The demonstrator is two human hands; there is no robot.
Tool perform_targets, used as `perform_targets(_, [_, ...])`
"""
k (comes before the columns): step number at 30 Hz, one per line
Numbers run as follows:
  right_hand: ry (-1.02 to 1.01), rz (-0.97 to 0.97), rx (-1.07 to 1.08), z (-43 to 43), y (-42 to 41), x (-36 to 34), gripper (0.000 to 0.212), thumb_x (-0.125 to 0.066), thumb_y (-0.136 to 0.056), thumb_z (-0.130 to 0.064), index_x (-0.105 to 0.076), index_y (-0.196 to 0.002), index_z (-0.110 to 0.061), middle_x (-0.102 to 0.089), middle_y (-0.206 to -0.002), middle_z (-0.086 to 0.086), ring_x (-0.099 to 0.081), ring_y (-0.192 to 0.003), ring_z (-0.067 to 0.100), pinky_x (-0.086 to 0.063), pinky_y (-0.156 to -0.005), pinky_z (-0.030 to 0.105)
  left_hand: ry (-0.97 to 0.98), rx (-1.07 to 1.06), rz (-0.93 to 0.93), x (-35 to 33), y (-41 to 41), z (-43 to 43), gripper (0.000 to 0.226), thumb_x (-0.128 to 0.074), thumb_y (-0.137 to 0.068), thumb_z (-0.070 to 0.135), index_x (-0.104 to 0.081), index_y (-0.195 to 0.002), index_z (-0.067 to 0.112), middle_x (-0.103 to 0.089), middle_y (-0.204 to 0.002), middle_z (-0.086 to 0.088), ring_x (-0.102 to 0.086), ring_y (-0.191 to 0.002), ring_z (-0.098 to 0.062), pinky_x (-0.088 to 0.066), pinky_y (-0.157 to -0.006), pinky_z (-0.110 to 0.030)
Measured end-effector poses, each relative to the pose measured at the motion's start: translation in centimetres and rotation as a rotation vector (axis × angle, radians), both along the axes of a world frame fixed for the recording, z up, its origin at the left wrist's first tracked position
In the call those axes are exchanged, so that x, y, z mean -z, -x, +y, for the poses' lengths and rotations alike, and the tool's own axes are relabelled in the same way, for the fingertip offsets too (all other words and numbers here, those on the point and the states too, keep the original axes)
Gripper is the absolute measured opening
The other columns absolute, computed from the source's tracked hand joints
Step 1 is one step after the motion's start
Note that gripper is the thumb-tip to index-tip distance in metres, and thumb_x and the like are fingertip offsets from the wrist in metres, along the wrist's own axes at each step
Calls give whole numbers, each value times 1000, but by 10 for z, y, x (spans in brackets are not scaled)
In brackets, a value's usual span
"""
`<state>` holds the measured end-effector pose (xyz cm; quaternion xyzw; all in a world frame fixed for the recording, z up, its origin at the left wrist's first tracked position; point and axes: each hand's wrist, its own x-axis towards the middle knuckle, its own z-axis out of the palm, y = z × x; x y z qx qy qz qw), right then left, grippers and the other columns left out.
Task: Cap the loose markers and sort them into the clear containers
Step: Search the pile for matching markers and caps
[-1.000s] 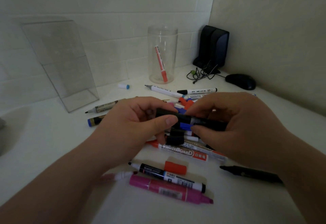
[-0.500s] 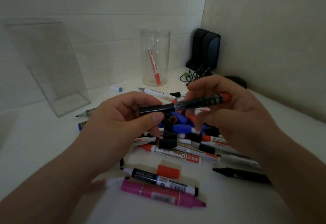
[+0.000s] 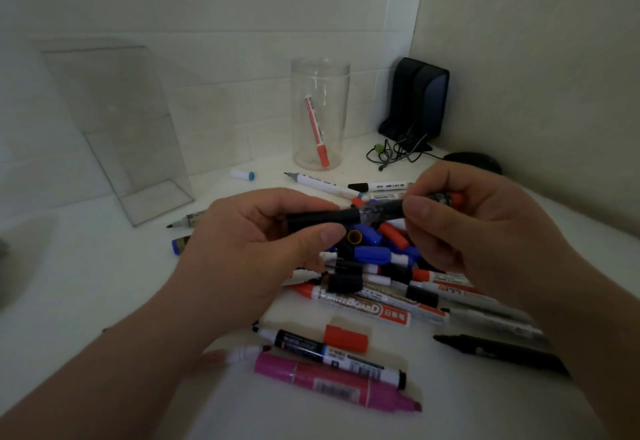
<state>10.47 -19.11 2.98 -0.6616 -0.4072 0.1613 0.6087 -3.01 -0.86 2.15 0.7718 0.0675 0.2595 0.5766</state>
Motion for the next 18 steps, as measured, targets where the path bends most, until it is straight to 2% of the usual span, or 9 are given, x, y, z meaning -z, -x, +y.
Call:
perform_targets(3, [42,-14,32,3,4,-2,17,-63,-77,-41,-66,-75,-25,-51,-51,5,-39,-43,16,-33,-41,23,-22,8,-10,3,0,1,26,-71,-67,30,-76,-91,20,-73,-63,7,-68,-52,-8,-51,-57,-11])
perform_targets(6, [101,-37,91,6,9,-3,28,-59,-78,-46,-66,-75,-19,-51,-50,6,-39,-41,14,-33,-39,18,-21,30,-21,3,0,3,20,-72,-68,26,-76,-88,21,-72,-61,2,-68,-51,-11,-54,-58,-14])
perform_targets(8, [98,7,115,9,12,-1,35,-59,-77,-47,-65,-75,-13,-49,-50,7,-37,-40,13,-32,-37,17,1,38,-52,3,0,4,17,-73,-71,22,-76,-88,19,-72,-61,-2,-67,-50,-12,-54,-57,-16])
perform_targets(10, [47,95,111,15,17,3,33,-59,-78,-48,-67,-75,-16,-48,-52,8,-37,-40,14,-32,-37,19,32,38,-87,1,-1,6,18,-71,-73,23,-74,-89,16,-70,-62,-3,-66,-52,-15,-54,-58,-18])
perform_targets(12, [50,91,70,22,22,7,28,-55,-80,-52,-67,-76,-27,-53,-55,10,-37,-41,18,-32,-38,21,124,25,-118,-1,-3,11,21,-70,-73,28,-73,-89,14,-66,-62,-1,-65,-59,-18,-56,-64,-23])
perform_targets(15, [168,-40,2,26,24,10,28,-47,-81,-57,-63,-88,-35,-59,-60,10,-42,-45,19,-36,-40,22,396,50,-167,-6,-3,26,16,-68,-78,31,-72,-82,16,-63,-70,-1,-63,-70,-13,-55,-75,-26])
perform_targets(18, [357,-263,117,21,18,10,36,-49,-76,-60,-62,-99,-35,-61,-65,9,-48,-47,18,-42,-44,21,597,-30,-253,-15,0,50,25,-65,-81,38,-67,-84,14,-70,-82,-2,-70,-82,-16,-58,-80,-33])
